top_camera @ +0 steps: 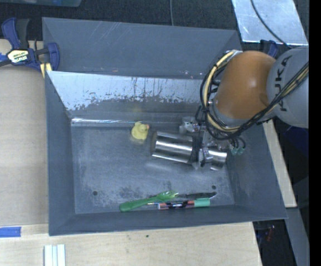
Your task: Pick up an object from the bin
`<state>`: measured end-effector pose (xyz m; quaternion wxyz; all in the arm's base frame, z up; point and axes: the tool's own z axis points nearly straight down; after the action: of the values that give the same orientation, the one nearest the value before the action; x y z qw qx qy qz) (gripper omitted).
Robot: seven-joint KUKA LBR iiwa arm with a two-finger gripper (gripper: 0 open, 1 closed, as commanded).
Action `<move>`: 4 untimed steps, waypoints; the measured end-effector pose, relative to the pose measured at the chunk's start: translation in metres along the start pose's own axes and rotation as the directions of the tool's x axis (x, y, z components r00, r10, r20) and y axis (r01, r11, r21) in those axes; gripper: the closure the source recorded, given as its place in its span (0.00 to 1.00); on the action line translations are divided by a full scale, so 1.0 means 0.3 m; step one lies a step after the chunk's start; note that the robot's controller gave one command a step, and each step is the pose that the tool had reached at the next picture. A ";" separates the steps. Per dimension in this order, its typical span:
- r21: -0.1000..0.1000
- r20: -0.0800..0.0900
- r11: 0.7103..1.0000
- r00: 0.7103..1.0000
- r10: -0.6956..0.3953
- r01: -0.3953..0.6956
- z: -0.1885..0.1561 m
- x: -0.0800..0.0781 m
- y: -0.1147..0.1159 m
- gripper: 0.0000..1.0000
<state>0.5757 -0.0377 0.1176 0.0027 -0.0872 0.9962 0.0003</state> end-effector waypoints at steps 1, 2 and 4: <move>0.010 0.018 0.944 0.943 -0.331 0.331 0.141 -0.010 -0.086 1.00; 0.010 0.018 0.944 0.943 -0.331 0.331 0.141 -0.010 -0.086 1.00; 0.009 0.011 0.945 0.944 -0.328 0.328 -0.359 -0.021 -0.094 1.00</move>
Offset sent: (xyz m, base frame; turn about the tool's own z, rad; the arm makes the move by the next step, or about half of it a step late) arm 0.0000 0.0000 0.0000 0.0000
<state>0.5863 -0.0646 0.2253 0.0093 -0.2518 0.9677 -0.0030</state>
